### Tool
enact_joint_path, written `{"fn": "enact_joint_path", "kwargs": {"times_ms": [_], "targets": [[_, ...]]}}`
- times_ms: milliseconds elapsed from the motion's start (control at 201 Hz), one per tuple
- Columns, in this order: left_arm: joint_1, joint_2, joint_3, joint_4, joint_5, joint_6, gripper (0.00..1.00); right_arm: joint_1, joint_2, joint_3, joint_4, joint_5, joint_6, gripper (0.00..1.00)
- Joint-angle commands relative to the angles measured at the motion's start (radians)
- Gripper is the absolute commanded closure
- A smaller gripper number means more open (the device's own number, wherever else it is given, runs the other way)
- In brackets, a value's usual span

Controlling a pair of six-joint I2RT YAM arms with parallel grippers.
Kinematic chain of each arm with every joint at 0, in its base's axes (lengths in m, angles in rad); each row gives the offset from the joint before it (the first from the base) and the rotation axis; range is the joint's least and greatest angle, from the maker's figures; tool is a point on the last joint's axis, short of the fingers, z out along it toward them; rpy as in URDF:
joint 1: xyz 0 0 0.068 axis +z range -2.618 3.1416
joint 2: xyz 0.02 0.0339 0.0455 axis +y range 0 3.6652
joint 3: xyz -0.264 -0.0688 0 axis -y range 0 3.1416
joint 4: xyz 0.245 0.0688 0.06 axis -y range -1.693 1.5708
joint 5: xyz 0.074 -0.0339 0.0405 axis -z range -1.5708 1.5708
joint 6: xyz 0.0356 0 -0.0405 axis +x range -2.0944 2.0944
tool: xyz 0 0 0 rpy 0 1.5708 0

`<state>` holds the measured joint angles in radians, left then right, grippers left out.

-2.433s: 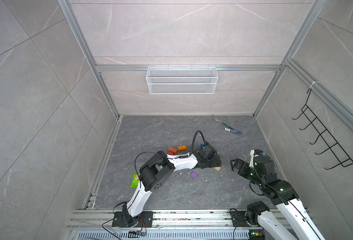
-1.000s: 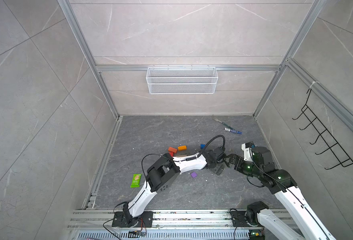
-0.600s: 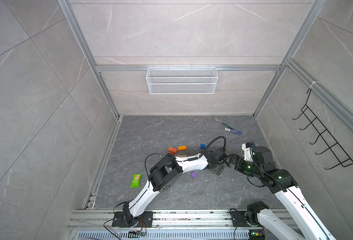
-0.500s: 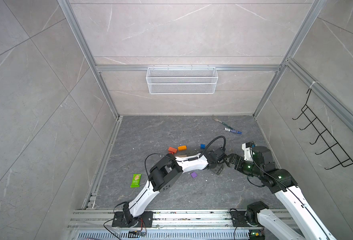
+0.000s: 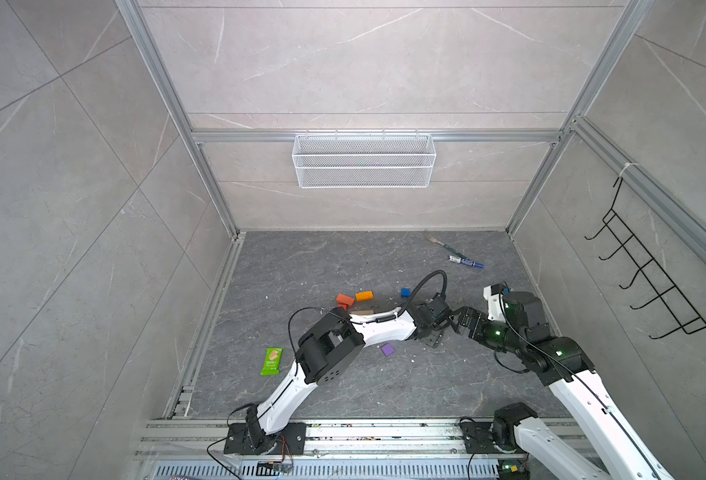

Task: Build the wood block tower
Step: 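Close the left gripper on the wood bar and lift it, then carry the wood bar with the left gripper to the two paired wood bars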

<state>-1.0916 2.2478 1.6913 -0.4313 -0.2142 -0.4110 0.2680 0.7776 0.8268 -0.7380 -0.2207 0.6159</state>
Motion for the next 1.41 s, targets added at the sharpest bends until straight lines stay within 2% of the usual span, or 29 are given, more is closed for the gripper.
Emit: {"fn": "enact_joint_path", "kwargs": {"times_ms": [0, 353, 762, 1125, 1404], "targets": [[-0.001, -0.12, -0.034, -0.058, -0.056, -0.109, 0.32, -0.004, -0.003, 0.027, -0.023, 0.041, -0.032, 0.01], [-0.001, -0.303, -0.116, -0.19, -0.128, -0.288, 0.33, -0.004, -0.014, 0.005, -0.011, 0.043, -0.043, 0.01], [0.007, -0.442, -0.311, -0.266, -0.169, -0.446, 0.32, -0.004, 0.061, -0.038, 0.079, -0.029, -0.05, 0.01], [0.084, -0.543, -0.516, -0.206, -0.138, -0.5, 0.31, -0.004, 0.114, -0.069, 0.151, -0.094, -0.022, 0.02], [0.138, -0.508, -0.545, -0.157, -0.099, -0.5, 0.29, -0.004, 0.121, -0.062, 0.15, -0.101, -0.021, 0.02]]}}
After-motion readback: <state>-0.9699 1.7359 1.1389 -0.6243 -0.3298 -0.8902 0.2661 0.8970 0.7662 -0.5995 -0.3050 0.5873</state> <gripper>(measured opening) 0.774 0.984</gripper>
